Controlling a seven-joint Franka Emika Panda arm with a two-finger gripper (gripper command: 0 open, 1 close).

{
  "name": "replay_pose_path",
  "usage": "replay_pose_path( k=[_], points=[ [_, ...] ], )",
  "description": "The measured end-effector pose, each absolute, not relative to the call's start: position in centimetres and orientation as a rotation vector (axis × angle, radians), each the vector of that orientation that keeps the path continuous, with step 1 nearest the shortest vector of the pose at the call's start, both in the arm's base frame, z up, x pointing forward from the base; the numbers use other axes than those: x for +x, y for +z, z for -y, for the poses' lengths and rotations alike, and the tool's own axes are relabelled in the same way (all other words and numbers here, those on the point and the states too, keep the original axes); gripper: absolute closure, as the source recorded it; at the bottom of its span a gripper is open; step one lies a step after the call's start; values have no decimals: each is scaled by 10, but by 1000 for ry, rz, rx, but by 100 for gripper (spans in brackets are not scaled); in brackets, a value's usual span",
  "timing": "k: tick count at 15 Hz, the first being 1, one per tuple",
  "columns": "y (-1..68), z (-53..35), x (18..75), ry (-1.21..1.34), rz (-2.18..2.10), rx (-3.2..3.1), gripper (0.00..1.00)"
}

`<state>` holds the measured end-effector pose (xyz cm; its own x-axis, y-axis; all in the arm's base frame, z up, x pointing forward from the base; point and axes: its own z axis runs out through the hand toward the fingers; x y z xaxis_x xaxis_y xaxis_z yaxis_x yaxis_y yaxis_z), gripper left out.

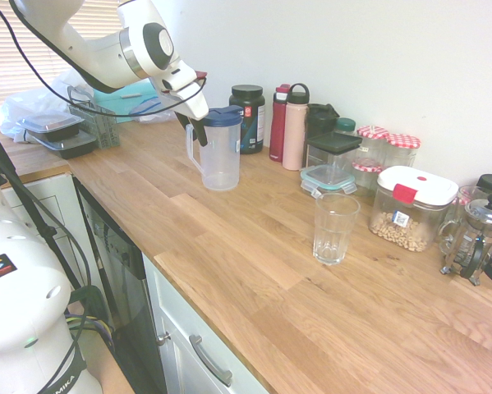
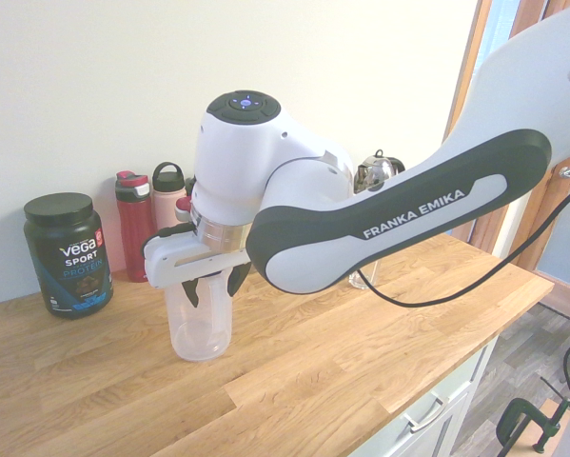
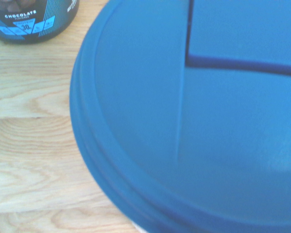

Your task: Pour me some water

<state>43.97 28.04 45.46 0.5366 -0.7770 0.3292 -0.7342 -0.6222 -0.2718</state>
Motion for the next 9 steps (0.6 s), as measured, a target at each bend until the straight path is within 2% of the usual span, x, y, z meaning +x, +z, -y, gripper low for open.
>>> replay_pose_path(
  k=[9],
  points=[
    [451, -283, 436, -643, -1298, -2663, 100]
  ],
)
